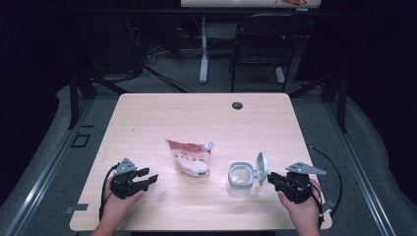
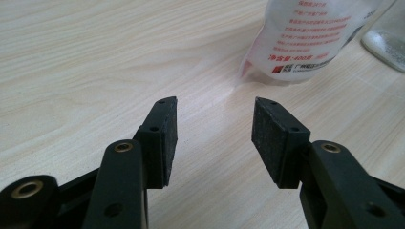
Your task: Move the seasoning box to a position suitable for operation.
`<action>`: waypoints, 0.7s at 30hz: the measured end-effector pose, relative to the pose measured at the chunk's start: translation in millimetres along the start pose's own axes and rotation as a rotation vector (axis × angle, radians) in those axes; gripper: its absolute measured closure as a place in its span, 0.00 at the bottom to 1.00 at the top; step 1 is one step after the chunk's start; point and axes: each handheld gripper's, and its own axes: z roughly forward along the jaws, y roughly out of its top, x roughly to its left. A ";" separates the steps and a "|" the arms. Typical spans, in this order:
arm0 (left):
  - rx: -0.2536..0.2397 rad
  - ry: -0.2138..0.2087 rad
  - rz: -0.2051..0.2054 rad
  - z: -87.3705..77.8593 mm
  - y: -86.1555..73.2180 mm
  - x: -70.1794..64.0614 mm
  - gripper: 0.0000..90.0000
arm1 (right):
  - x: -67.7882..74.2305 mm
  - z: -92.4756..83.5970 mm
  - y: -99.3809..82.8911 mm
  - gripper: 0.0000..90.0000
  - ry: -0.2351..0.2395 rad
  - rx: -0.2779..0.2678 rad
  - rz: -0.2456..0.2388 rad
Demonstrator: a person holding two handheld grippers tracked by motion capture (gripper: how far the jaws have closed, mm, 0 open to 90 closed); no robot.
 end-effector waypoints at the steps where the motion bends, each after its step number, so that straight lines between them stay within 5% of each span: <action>1: 0.000 0.001 0.000 0.0 0.0 0.1 0.57 | 0.0 -0.8 -1.6 0.87 0.003 -0.002 0.002; 21: 0.009 -0.003 -0.009 1.1 0.2 -0.2 0.57 | 11.6 10.4 -13.3 0.83 0.040 0.044 -0.059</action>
